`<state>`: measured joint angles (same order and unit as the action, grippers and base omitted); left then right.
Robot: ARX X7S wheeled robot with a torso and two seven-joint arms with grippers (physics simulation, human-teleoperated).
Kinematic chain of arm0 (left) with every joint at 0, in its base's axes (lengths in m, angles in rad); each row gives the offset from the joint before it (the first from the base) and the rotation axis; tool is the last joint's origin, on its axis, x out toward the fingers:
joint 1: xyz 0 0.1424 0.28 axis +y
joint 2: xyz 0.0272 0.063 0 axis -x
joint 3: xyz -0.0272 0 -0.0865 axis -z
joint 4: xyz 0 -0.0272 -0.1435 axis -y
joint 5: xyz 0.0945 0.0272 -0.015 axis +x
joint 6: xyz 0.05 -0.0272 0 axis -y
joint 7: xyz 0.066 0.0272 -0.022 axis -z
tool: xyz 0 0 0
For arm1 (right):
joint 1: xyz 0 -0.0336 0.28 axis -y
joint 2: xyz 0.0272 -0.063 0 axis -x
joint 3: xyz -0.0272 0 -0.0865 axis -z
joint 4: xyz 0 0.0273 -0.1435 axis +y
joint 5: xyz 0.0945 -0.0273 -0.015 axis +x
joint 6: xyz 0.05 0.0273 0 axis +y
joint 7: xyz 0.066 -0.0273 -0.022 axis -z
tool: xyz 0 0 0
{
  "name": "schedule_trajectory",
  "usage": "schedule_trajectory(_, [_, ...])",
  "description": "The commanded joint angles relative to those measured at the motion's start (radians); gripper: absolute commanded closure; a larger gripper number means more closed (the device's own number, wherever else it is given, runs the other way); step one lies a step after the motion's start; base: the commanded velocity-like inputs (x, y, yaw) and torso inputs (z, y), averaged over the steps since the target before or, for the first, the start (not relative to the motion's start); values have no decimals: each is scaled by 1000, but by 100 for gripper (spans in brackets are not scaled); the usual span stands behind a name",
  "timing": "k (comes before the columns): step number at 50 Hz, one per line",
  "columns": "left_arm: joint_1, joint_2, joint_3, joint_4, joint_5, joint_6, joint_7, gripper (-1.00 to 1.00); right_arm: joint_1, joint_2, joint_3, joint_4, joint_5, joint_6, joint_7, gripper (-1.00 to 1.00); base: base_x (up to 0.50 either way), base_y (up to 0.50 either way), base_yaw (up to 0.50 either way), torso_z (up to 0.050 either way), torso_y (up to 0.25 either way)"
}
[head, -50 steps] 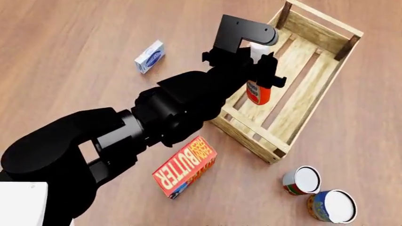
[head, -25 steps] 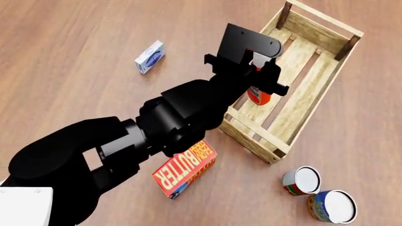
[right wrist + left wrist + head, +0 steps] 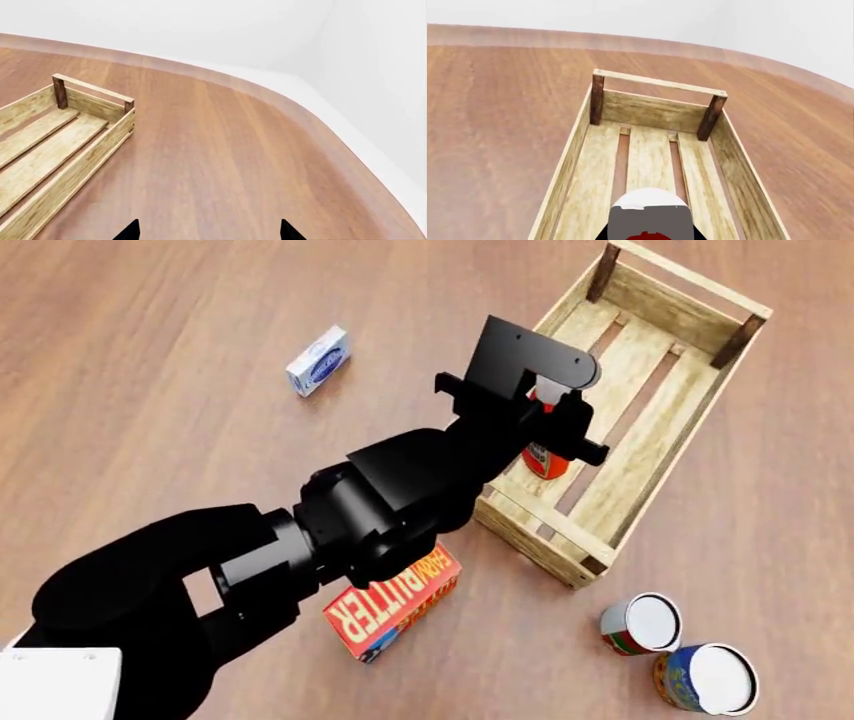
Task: Pick up the ketchup, and put it in the wooden tray.
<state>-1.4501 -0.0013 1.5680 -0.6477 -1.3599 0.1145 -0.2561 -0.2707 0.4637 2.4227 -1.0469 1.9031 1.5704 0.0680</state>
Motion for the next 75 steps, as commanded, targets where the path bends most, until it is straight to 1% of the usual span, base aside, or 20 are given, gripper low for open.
schedule_trajectory(1, [16,1,-7,-7,-4,6,7,100,-1,1,-2,0,3,0,8,-100,0,0,0,0,0])
schedule_trajectory(20, [34,1,-8,-15,7,5,6,100,-5,3,-4,0,8,0,15,-100,0,0,0,0,0])
schedule_trajectory(21, [34,1,-8,-15,6,6,7,-100,-5,3,-4,0,8,0,16,-100,0,0,0,0,0])
schedule_trajectory(63, [4,1,-7,-11,-7,8,3,-100,4,2,2,0,6,0,4,-100,0,0,0,0,0])
schedule_trajectory(75, [-14,1,-7,10,-24,8,24,-100,7,3,6,0,8,0,-3,-100,0,0,0,0,0])
